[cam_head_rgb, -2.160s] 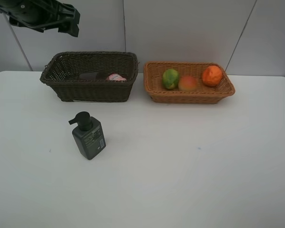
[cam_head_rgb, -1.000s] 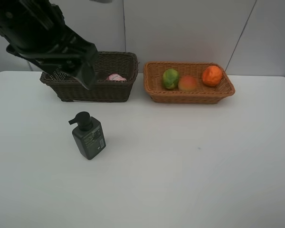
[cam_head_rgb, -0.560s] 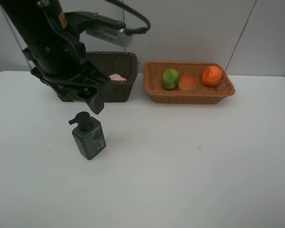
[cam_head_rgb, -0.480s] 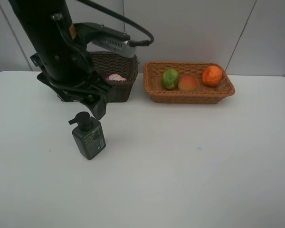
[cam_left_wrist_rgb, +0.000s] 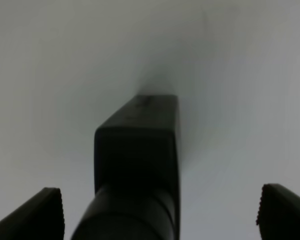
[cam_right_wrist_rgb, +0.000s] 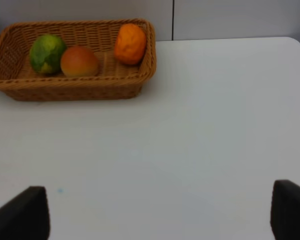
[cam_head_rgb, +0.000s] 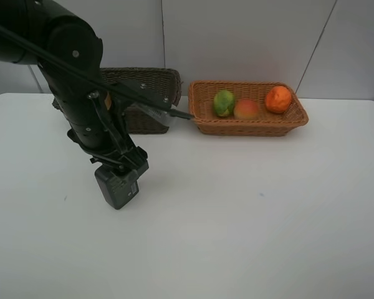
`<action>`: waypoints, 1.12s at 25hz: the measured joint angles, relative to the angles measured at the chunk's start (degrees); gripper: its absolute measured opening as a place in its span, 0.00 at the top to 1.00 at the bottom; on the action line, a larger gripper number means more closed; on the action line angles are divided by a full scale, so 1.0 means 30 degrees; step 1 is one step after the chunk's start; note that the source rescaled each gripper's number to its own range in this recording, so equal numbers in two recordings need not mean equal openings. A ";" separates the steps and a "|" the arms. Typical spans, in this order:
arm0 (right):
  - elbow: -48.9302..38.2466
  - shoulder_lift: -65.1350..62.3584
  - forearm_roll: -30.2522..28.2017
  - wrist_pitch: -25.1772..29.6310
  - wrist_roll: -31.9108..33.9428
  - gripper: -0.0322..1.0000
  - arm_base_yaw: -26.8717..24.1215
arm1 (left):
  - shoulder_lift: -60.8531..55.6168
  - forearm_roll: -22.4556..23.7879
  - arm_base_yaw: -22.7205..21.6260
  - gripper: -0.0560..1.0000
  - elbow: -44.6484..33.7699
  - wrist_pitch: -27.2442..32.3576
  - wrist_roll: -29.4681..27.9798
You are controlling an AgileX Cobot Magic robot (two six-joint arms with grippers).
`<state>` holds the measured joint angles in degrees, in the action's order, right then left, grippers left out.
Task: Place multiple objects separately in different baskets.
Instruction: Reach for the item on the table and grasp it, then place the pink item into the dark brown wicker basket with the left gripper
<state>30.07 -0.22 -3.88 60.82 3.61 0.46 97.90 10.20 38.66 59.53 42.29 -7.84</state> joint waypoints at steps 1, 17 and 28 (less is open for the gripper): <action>0.0000 0.0000 0.0000 0.0000 0.0000 0.05 0.0000 | 0.0052 0.0000 -0.0163 0.00 -0.0112 -0.0393 -0.0003; 0.0000 0.0000 0.0000 0.0000 0.0000 0.05 0.0000 | 0.1763 -0.0943 -0.0615 0.21 -0.1020 -0.3033 0.0045; 0.0000 0.0000 0.0000 0.0000 0.0000 0.05 0.0000 | 0.1770 -0.0960 -0.0620 0.53 -0.1020 -0.3047 0.0061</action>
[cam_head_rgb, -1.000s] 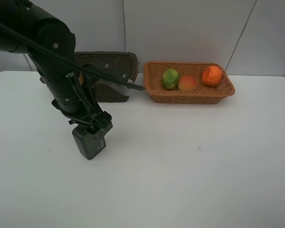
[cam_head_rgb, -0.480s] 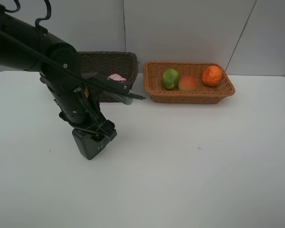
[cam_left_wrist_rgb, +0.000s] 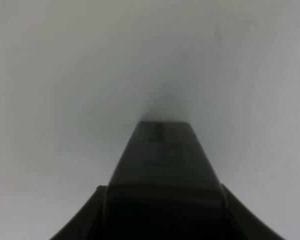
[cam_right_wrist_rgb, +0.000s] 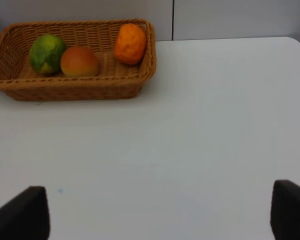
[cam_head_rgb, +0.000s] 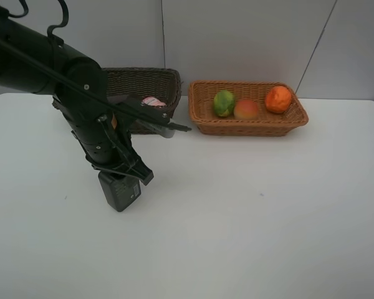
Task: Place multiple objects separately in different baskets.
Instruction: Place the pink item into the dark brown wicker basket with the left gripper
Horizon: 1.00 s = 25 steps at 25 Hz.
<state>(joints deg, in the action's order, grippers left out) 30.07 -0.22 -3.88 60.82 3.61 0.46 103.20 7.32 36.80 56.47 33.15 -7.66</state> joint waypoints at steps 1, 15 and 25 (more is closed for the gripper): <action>0.0000 0.0000 0.0000 0.0000 0.0000 0.05 0.0000 | 0.0000 0.0000 0.0000 0.53 0.0000 0.0000 0.0000; 0.0000 0.0000 0.0000 0.0000 0.0000 0.05 0.0000 | 0.0000 0.0000 0.0000 0.53 0.0000 0.0000 0.0000; 0.0000 0.0000 0.0000 0.0000 0.0000 0.05 0.0000 | -0.0067 0.0000 0.0000 0.53 0.0000 0.0067 0.0000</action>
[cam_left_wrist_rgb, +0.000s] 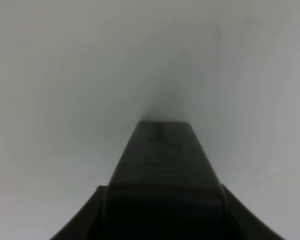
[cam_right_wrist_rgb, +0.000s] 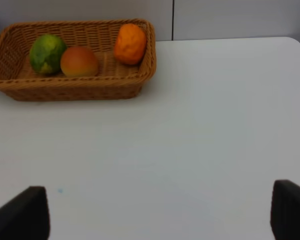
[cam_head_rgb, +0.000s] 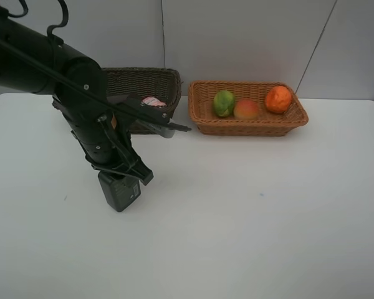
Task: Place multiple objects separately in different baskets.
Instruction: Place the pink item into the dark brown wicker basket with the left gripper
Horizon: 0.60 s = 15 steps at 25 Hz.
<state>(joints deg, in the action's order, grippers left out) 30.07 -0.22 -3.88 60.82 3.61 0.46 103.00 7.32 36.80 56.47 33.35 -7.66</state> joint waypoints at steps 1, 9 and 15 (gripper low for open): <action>0.0000 0.0000 0.0000 0.0000 0.0000 0.05 0.0000 | -0.0073 0.0000 0.0000 0.53 0.0000 0.0045 0.0000; 0.0000 0.0000 0.0000 0.0000 0.0000 0.05 0.0000 | -0.1569 -0.0020 0.0000 0.53 0.1088 0.1364 -0.0146; 0.0000 0.0000 0.0000 0.0000 0.0000 0.05 0.0000 | -0.2191 -0.0043 0.0000 0.53 0.2856 0.3070 -0.0248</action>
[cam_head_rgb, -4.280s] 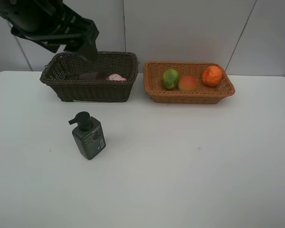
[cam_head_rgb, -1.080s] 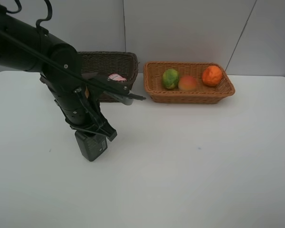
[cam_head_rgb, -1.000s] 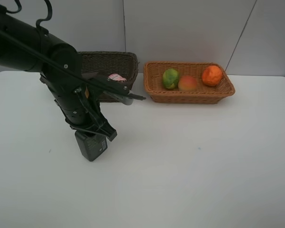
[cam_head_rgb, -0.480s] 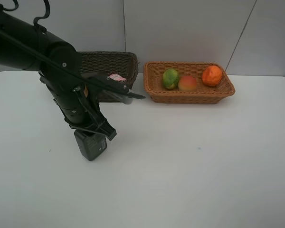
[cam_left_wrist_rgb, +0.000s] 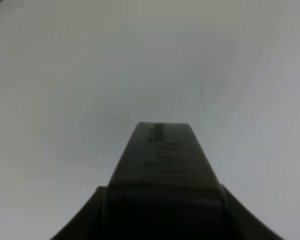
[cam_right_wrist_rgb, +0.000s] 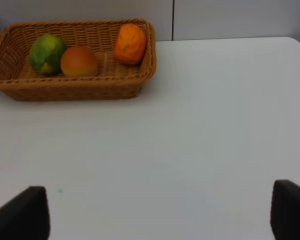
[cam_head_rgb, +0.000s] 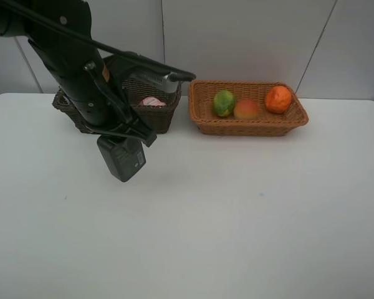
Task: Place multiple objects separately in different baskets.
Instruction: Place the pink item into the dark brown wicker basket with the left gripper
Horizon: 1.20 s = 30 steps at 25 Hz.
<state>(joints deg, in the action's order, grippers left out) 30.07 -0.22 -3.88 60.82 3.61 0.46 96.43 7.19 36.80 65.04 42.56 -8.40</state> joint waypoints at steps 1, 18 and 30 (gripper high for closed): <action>0.0000 0.0000 0.0000 0.0000 0.0000 0.05 0.0000 | -0.0019 0.0000 -0.0020 0.53 0.0337 0.0236 0.0000; -0.0003 0.0000 0.0000 0.0000 0.0000 0.05 0.0000 | -0.0019 0.0272 -0.2189 0.53 0.4446 0.2582 -0.1605; -0.0059 0.0000 0.0000 0.0000 0.0000 0.05 0.0000 | -0.0019 0.1126 -0.4504 0.53 0.5178 0.1324 -0.3629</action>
<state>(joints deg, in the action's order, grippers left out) 29.89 -0.22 -3.88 60.82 3.61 0.46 96.37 10.57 23.29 80.57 46.54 -19.29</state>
